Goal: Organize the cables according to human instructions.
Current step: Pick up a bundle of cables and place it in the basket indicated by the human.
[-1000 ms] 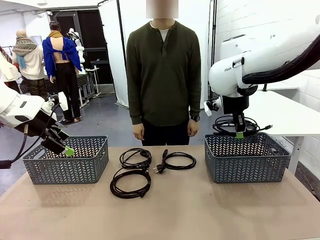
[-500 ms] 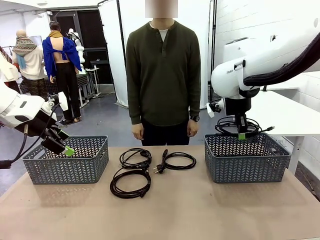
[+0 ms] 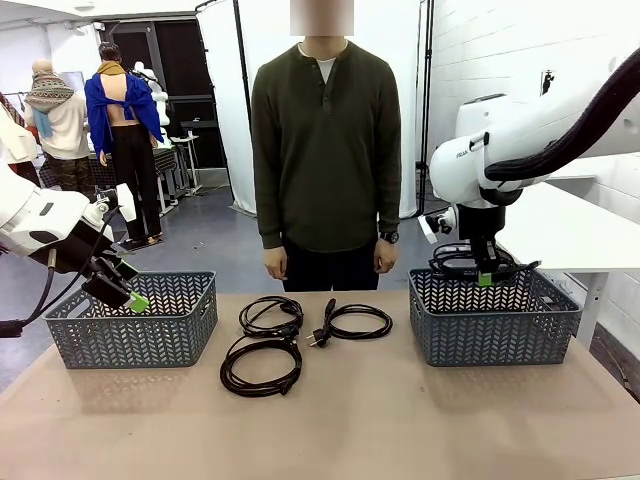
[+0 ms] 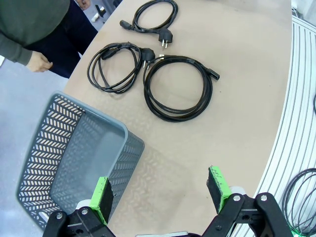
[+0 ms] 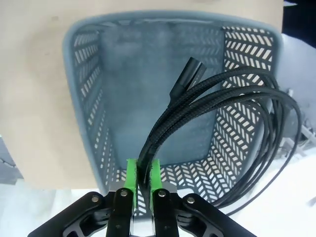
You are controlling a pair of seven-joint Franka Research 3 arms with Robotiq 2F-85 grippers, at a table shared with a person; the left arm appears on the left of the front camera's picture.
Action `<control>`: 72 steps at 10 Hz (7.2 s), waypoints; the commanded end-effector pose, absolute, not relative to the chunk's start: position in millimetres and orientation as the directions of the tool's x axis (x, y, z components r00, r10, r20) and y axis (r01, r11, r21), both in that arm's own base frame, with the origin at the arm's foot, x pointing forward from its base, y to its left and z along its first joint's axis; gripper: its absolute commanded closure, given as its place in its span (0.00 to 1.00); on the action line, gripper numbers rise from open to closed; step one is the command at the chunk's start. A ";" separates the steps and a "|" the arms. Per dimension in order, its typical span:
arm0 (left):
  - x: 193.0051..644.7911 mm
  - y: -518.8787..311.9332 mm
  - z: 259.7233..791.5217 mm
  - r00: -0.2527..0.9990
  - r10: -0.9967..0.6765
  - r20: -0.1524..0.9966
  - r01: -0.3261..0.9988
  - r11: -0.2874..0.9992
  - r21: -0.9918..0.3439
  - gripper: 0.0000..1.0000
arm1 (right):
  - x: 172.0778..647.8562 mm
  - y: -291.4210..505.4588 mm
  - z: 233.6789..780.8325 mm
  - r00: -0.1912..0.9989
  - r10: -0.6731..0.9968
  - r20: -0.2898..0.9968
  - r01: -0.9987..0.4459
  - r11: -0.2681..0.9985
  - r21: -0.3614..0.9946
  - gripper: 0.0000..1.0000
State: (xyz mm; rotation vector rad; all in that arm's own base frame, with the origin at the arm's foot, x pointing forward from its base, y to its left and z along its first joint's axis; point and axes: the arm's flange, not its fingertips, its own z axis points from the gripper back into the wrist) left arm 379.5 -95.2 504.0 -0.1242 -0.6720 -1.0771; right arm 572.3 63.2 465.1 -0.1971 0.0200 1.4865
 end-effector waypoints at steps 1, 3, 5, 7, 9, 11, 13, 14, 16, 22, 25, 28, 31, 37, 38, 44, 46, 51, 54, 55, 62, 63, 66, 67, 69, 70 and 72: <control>381.1 -92.6 502.9 0.290 -0.767 0.572 0.850 0.481 0.215 0.00 | 590.2 55.4 459.4 0.032 0.996 -0.087 -0.994 0.022 -0.111 1.00; 381.1 -92.6 502.9 0.290 -0.767 0.572 0.850 0.481 0.215 0.00 | 598.9 53.0 448.2 0.035 0.995 -0.093 -0.995 0.026 -0.095 1.00; 381.1 -92.6 502.9 0.290 -0.767 0.572 0.850 0.481 0.215 0.00 | 599.6 50.1 439.0 0.037 0.995 -0.091 -0.996 0.030 -0.080 1.00; 381.1 -92.6 502.9 0.290 -0.767 0.572 0.850 0.481 0.215 0.00 | 599.9 47.6 431.9 0.029 0.996 -0.084 -0.997 0.023 -0.070 1.00; 381.1 -92.6 502.9 0.290 -0.767 0.572 0.850 0.481 0.215 0.00 | 602.3 45.6 428.3 0.018 0.997 -0.078 -0.998 0.013 -0.062 0.67; 381.1 -92.6 502.9 0.290 -0.767 0.572 0.850 0.481 0.215 0.00 | 603.5 45.2 430.7 0.022 0.998 -0.063 -0.999 0.020 -0.033 0.28; 381.1 -92.6 502.9 0.290 -0.767 0.572 0.850 0.481 0.215 0.00 | 601.1 46.6 440.9 0.033 0.997 -0.070 -0.999 0.031 -0.027 0.00; 381.1 -92.6 502.9 0.290 -0.767 0.572 0.850 0.481 0.215 0.00 | 601.5 47.1 444.7 0.032 0.997 -0.072 -0.999 0.031 -0.022 0.00; 381.1 -92.6 502.9 0.290 -0.767 0.572 0.850 0.481 0.215 0.00 | 603.7 48.1 448.0 0.036 0.997 -0.074 -0.999 0.035 -0.011 0.00; 381.1 -92.6 502.9 0.290 -0.767 0.572 0.850 0.481 0.215 0.00 | 599.1 50.3 450.1 0.057 0.993 -0.105 -0.998 0.055 -0.024 0.00; 381.1 -92.6 502.9 0.290 -0.767 0.572 0.850 0.481 0.215 0.00 | 600.4 50.6 452.4 0.065 0.992 -0.104 -0.998 0.062 -0.029 0.00; 381.1 -92.6 502.9 0.290 -0.767 0.572 0.850 0.481 0.215 0.00 | 567.6 74.0 475.6 0.205 0.978 -0.028 -0.978 0.203 -0.046 0.00; 381.1 -92.6 502.9 0.290 -0.767 0.572 0.850 0.481 0.215 0.00 | 530.4 106.6 489.9 0.298 0.954 0.027 -0.952 0.299 -0.065 0.00; 381.1 -92.6 502.9 0.290 -0.767 0.572 0.850 0.481 0.215 0.00 | 459.5 130.9 488.5 0.302 0.908 0.290 -0.937 0.338 -0.083 0.00; 381.1 -92.6 502.9 0.290 -0.767 0.572 0.850 0.481 0.215 0.00 | 445.6 135.4 485.1 0.306 0.902 0.305 -0.928 0.354 -0.117 0.00; 381.1 -92.6 502.9 0.290 -0.767 0.572 0.850 0.481 0.215 0.00 | 431.1 149.8 477.7 0.287 0.915 0.284 -0.936 0.331 -0.120 0.00; 381.1 -92.6 502.9 0.290 -0.767 0.572 0.850 0.481 0.215 0.00 | 431.1 149.8 477.7 0.287 0.915 0.284 -0.936 0.331 -0.120 0.00; 381.1 -92.6 502.9 0.290 -0.767 0.572 0.850 0.481 0.215 0.00 | 431.1 149.8 477.7 0.287 0.915 0.284 -0.936 0.331 -0.120 0.00; 381.1 -92.6 502.9 0.290 -0.767 0.572 0.850 0.481 0.215 0.00 | 431.1 149.8 477.7 0.287 0.915 0.284 -0.936 0.331 -0.120 0.00; 381.1 -92.6 502.9 0.290 -0.767 0.572 0.850 0.481 0.215 0.00 | 431.1 149.8 477.7 0.287 0.915 0.284 -0.936 0.331 -0.120 0.00; 381.1 -92.6 502.9 0.290 -0.767 0.572 0.850 0.481 0.215 0.00 | 431.1 149.8 477.7 0.287 0.915 0.284 -0.936 0.331 -0.120 0.00; 381.1 -92.6 502.9 0.290 -0.767 0.572 0.850 0.481 0.215 0.00 | 431.1 149.8 477.7 0.287 0.915 0.284 -0.936 0.331 -0.120 0.00; 381.1 -92.6 502.9 0.290 -0.767 0.572 0.850 0.481 0.215 0.00 | 431.1 149.8 477.7 0.287 0.915 0.284 -0.936 0.331 -0.120 0.00; 381.1 -92.6 502.9 0.290 -0.767 0.572 0.850 0.481 0.215 0.00 | 431.1 149.8 477.7 0.287 0.915 0.284 -0.936 0.331 -0.120 0.00; 381.1 -92.6 502.9 0.290 -0.767 0.572 0.850 0.481 0.215 0.00 | 430.9 150.1 478.1 0.287 0.914 0.285 -0.936 0.331 -0.118 0.00; 381.1 -92.6 502.9 0.290 -0.767 0.572 0.850 0.481 0.215 0.00 | 436.5 158.4 480.4 0.316 0.904 0.288 -0.929 0.356 -0.099 0.00; 381.1 -92.6 502.9 0.290 -0.767 0.572 0.850 0.481 0.215 0.00 | 457.3 181.2 488.9 0.406 0.869 0.281 -0.901 0.433 -0.038 0.00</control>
